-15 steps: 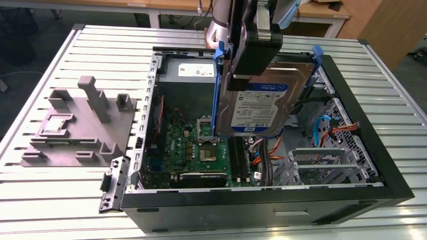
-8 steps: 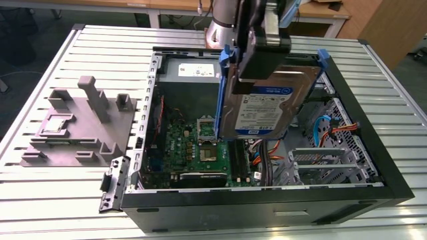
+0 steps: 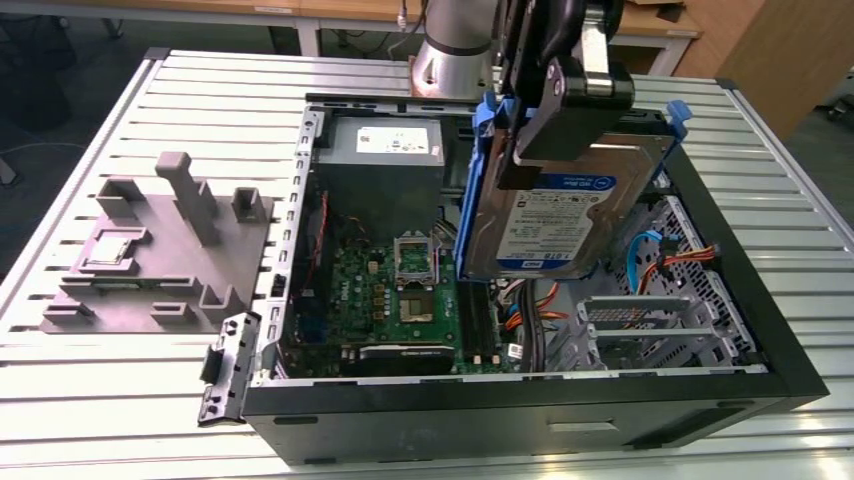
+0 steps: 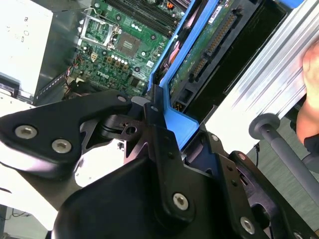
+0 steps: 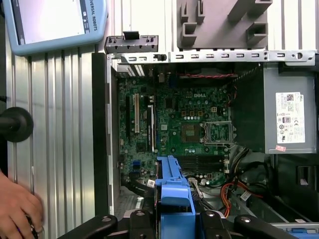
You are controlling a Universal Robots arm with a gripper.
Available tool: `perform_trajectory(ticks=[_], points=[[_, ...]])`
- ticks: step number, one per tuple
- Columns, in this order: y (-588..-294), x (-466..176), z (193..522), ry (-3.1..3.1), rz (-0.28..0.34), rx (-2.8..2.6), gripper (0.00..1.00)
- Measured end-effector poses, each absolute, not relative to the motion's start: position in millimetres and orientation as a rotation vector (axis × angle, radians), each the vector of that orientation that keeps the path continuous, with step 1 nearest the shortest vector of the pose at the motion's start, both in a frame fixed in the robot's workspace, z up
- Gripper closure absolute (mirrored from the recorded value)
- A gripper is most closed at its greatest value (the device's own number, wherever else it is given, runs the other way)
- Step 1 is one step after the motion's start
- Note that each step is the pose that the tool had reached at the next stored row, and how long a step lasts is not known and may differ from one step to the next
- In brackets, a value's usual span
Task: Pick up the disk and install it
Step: 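Insert the disk into the insertion slot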
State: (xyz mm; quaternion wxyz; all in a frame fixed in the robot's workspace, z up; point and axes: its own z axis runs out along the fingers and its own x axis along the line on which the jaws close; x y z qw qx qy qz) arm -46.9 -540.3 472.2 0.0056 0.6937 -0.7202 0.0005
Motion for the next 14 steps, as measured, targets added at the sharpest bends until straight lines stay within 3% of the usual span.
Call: perform_trajectory(ticks=[14], points=[[-543.7, -45.6, 471.1, -2.255, 0.002, 2.172, 0.64]])
